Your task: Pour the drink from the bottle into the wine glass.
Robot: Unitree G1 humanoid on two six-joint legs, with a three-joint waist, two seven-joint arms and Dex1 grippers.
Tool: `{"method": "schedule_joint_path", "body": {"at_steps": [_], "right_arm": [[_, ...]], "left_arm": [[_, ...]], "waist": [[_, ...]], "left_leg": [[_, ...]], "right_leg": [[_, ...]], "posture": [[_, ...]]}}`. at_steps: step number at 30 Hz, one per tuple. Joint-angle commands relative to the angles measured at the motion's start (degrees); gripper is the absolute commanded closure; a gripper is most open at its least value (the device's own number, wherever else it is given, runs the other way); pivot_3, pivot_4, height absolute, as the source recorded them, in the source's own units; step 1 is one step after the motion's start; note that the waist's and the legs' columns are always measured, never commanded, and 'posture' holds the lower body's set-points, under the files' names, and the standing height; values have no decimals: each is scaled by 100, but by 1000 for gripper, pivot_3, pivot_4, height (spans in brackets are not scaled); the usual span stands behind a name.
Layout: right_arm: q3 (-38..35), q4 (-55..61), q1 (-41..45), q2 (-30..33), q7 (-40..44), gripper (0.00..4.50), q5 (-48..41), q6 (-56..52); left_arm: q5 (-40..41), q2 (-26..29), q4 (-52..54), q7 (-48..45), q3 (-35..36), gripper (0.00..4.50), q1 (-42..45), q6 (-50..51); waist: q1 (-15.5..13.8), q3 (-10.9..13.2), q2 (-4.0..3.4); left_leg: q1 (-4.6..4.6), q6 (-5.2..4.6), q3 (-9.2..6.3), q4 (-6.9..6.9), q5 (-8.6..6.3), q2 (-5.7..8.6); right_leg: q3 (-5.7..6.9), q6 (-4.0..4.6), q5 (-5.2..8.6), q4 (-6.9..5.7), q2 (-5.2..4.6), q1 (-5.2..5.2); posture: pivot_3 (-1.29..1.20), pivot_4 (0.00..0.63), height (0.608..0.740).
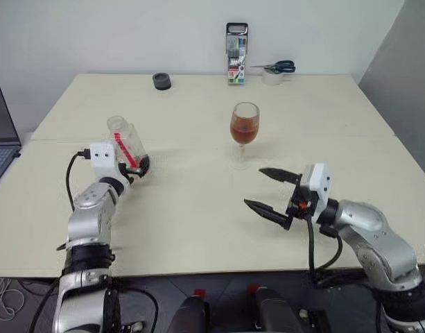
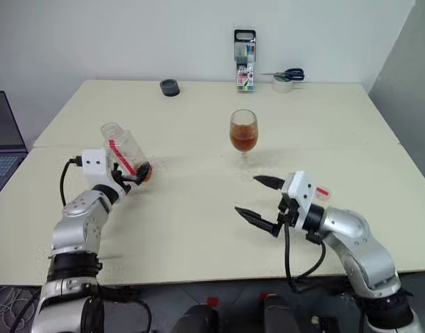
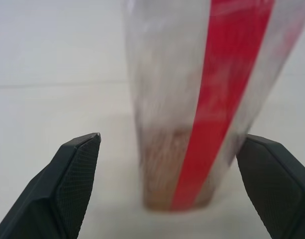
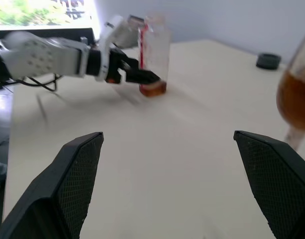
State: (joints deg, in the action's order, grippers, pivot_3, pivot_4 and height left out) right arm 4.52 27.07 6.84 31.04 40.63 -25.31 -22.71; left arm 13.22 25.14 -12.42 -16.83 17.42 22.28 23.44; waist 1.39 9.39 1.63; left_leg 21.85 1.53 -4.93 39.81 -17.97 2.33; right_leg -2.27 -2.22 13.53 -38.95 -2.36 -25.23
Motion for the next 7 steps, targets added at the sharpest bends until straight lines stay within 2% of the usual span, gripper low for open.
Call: {"method": "schedule_joint_path", "body": {"at_steps": [1,4,7], "right_arm": [[-402,124,-227,-250,-954,0,321,-276],[-715,-70,-205,-1035,-2423,0,719,-762],[-745,-144,-189,-1435,-3147,0,1167,-964]], "left_arm": [[198,-34,1001,151,166,26,-404,398],[367,-209,1861,260,165,26,-986,718],[265,-316,2439,522,93,26,-1380,1040]], "waist": [[-5,0,0],[-8,-3,-2],[-7,-6,-7]], "left_leg": [[-1,0,-1,1,0,-1],[-5,1,-6,1,0,-6],[-6,3,-5,-1,1,-6]], "right_leg": [[-1,0,0,-2,0,1],[-5,4,-3,-5,2,3],[-8,6,-4,-5,3,3]], "posture": [[0,150,740],[0,150,740],[0,150,740]]}}
